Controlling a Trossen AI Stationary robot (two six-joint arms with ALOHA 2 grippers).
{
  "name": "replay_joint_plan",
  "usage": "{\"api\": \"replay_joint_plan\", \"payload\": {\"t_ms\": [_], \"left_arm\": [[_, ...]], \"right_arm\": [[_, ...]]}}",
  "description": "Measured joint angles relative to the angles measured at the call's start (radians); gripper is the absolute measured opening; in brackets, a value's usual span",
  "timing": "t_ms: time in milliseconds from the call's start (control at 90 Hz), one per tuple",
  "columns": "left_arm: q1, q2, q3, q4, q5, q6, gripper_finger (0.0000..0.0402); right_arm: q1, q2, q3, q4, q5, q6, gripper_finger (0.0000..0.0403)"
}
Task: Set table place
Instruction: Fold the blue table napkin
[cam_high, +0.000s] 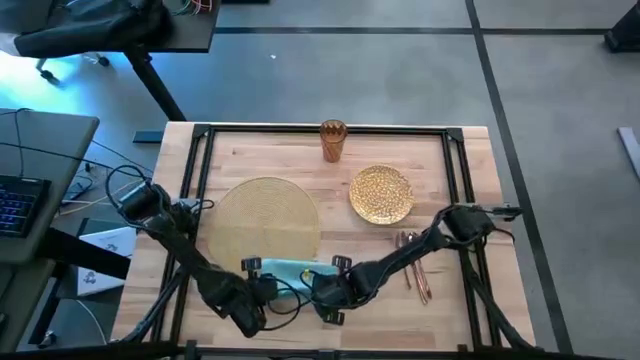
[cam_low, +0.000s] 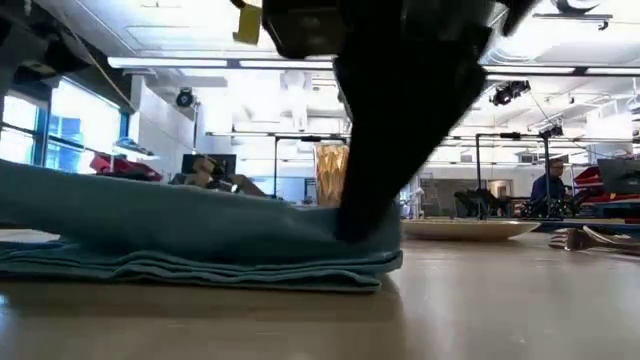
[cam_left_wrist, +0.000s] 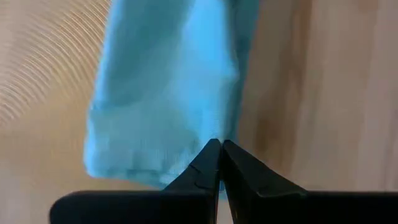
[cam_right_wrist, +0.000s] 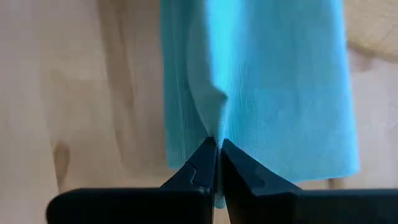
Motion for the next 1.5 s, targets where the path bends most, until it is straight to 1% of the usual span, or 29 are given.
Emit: {"api": "replay_joint_plan", "payload": {"t_ms": [78,156,211,378,478,578,667,767,889,944,1011,1156,1222,1378,1500], "left_arm": [[-0.003,-0.014,0.0,-0.021,0.014,-0.039,0.0018],[-0.003,-0.047,0.0,-0.053,0.02,-0.087,0.0038],[-0.004,-0.072,0.001,-0.078,0.033,-0.115,0.0053],[-0.007,-0.149,0.0,-0.096,0.044,-0.149,0.0091],[0.001,-0.177,0.0,-0.099,0.01,-0.2,0.0102],[0.049,-0.19,0.0,-0.12,-0.016,-0.284,0.0103],[0.117,-0.183,-0.002,-0.117,0.001,-0.316,0.0104],[0.192,-0.184,-0.02,-0.094,0.027,-0.279,0.0104],[0.274,-0.183,-0.075,-0.031,0.154,-0.177,0.0104],[0.296,-0.183,-0.11,0.012,0.205,-0.129,0.0104],[0.31,-0.183,-0.167,0.045,0.246,-0.112,0.0104],[0.343,-0.182,-0.284,0.046,0.258,-0.141,0.0091],[0.354,-0.183,-0.314,0.026,0.258,-0.138,0.0079],[0.353,-0.229,-0.302,-0.012,0.212,-0.156,0.005],[0.324,-0.282,-0.269,-0.01,0.193,-0.157,0.0033]], "right_arm": [[-0.001,0.0,0.001,0.004,-0.014,0.0,0.0007],[-0.002,-0.005,0.002,0.003,-0.02,0.0,0.0027],[-0.002,-0.019,0.002,0.008,-0.018,0.0,0.005],[-0.002,-0.082,0.003,-0.022,0.036,-0.001,0.0133],[-0.002,-0.122,0.003,-0.033,0.076,0.005,0.0175],[-0.005,-0.152,0.003,-0.06,0.121,0.056,0.0199],[-0.011,-0.159,0.001,-0.072,0.143,0.106,0.0207],[-0.016,-0.176,0.001,-0.061,0.129,0.16,0.0208],[-0.016,-0.176,0.001,-0.058,0.087,0.231,0.0209],[-0.013,-0.175,0.001,-0.052,0.085,0.269,0.0209],[-0.001,-0.176,0.001,-0.022,0.086,0.297,0.0209],[0.022,-0.176,0.001,-0.002,0.086,0.345,0.0209],[0.029,-0.173,0.001,-0.002,0.091,0.384,0.0209],[0.034,-0.168,0.001,-0.001,0.092,0.441,0.0209],[0.021,-0.169,0.001,-0.009,0.013,0.454,0.0209]]}}
